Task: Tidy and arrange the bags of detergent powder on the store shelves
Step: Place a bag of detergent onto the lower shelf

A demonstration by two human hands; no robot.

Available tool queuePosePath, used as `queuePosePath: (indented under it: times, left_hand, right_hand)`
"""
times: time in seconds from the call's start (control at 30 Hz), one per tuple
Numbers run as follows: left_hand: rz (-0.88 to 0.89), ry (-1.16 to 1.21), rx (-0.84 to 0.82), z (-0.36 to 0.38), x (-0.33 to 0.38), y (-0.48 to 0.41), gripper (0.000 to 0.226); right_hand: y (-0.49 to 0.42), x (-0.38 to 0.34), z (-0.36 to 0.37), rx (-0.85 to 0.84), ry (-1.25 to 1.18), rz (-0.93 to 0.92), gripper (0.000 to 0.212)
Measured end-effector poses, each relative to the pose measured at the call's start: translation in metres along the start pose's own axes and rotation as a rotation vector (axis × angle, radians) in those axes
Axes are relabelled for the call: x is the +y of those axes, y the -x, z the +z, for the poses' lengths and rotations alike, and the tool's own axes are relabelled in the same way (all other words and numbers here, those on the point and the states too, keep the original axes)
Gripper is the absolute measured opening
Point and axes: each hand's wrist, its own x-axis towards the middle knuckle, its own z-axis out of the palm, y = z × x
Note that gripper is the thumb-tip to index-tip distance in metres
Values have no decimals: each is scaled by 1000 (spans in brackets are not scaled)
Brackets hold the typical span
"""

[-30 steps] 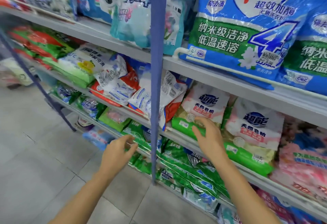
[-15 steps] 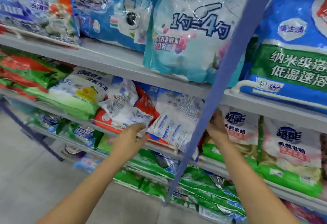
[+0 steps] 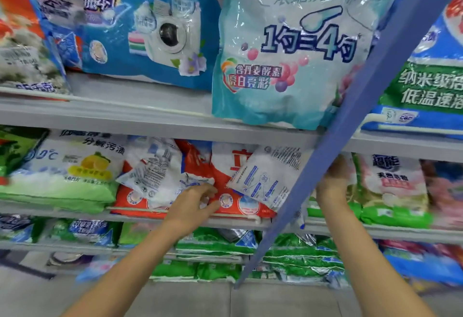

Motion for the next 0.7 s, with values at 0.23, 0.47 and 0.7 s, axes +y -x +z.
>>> queuePosePath:
  times: [0.23, 0.47, 0.7]
  left_hand:
    - [-146, 436, -360, 10, 29, 23, 19]
    - [-542, 1250, -792, 74, 80, 85, 95]
    - [-644, 1793, -556, 101, 137, 143, 83]
  right_hand:
    - [24, -19, -78, 74, 194, -143, 28]
    - [90, -48, -117, 111, 182, -217, 34]
    - [201, -34, -115, -151, 466, -636, 29]
